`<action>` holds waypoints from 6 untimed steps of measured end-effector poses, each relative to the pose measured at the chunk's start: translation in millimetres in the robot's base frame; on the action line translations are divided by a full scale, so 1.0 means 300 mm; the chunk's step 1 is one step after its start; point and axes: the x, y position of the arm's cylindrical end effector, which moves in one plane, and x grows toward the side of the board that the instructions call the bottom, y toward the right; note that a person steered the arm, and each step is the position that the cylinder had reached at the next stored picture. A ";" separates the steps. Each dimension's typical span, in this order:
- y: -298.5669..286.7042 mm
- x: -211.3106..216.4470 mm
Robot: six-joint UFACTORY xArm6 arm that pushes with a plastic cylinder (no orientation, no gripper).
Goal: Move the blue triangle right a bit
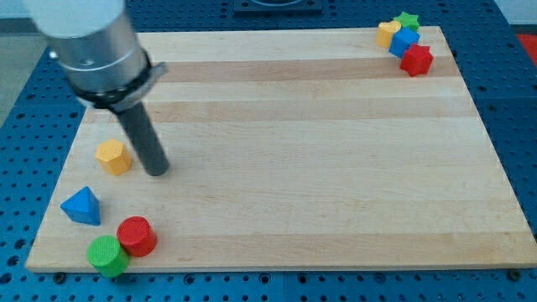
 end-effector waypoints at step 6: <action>-0.385 -0.362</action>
